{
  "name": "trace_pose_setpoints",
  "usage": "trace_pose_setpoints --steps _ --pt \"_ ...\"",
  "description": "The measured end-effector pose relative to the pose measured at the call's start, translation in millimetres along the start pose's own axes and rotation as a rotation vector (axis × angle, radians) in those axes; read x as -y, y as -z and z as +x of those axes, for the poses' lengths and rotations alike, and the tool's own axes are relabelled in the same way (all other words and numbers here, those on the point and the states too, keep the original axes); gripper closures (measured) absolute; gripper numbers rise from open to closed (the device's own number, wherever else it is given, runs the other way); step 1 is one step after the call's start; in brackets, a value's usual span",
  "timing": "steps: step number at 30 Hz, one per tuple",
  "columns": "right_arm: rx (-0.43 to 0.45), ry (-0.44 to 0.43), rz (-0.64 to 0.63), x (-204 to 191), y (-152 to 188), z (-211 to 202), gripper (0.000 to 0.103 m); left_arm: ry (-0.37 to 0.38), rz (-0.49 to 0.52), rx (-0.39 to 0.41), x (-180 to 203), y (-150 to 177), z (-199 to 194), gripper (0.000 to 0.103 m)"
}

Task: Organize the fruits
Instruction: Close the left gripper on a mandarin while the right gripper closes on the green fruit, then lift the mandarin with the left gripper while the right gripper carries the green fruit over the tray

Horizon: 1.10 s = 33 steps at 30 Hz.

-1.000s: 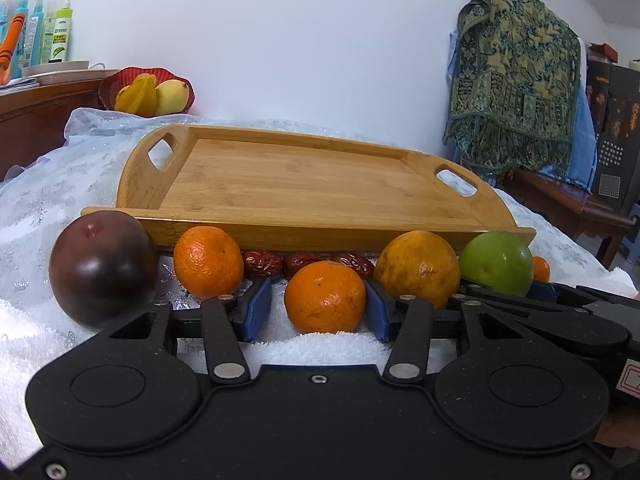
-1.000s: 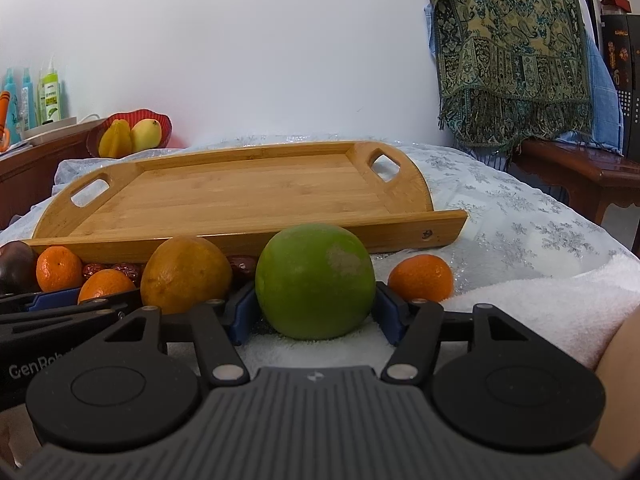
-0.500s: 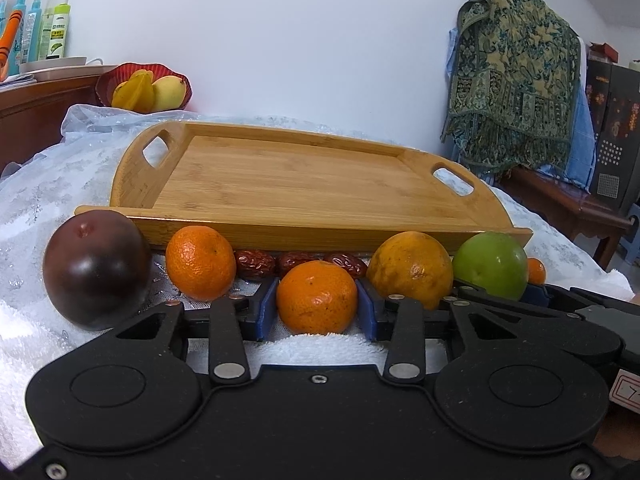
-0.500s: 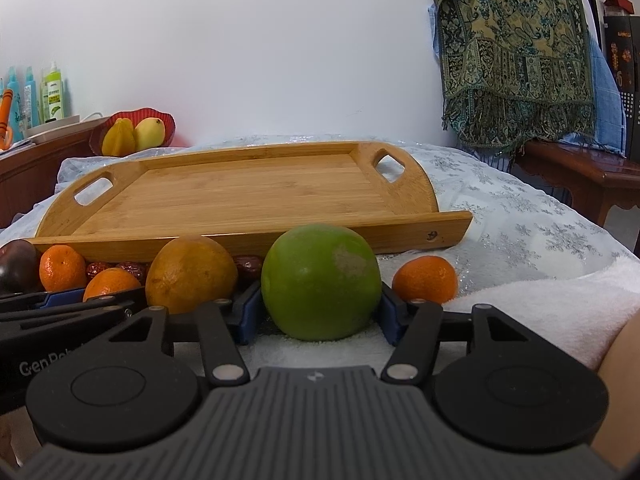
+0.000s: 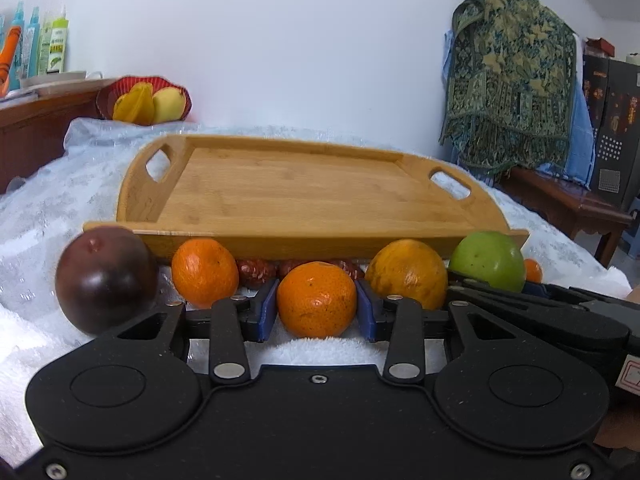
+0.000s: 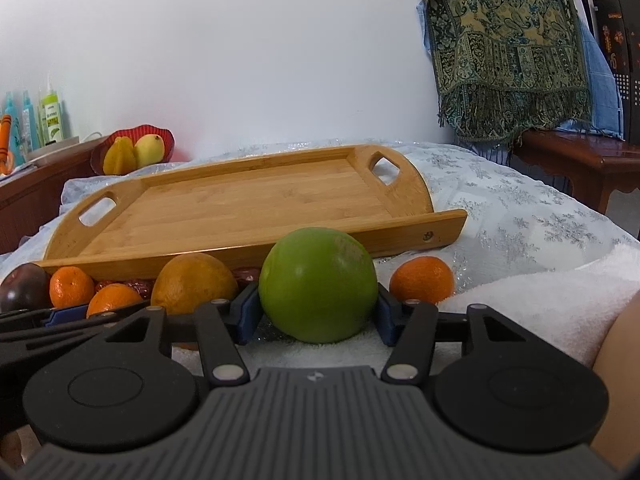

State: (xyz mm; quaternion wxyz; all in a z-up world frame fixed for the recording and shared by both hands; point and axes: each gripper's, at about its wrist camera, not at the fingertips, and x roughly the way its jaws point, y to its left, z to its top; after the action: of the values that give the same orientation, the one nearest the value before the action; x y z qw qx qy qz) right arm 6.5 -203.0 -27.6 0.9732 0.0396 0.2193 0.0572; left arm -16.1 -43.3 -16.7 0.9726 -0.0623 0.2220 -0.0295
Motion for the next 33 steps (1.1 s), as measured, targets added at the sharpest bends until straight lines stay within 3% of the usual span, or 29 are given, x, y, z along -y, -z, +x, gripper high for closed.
trace_pose_setpoints --steps 23,33 --pt "0.085 -0.019 -0.019 -1 -2 -18 0.044 -0.036 -0.004 0.072 -8 -9 -14 0.065" --pt "0.114 -0.037 0.000 2 -16 -19 0.044 -0.048 0.040 0.085 -5 -31 -12 0.065"
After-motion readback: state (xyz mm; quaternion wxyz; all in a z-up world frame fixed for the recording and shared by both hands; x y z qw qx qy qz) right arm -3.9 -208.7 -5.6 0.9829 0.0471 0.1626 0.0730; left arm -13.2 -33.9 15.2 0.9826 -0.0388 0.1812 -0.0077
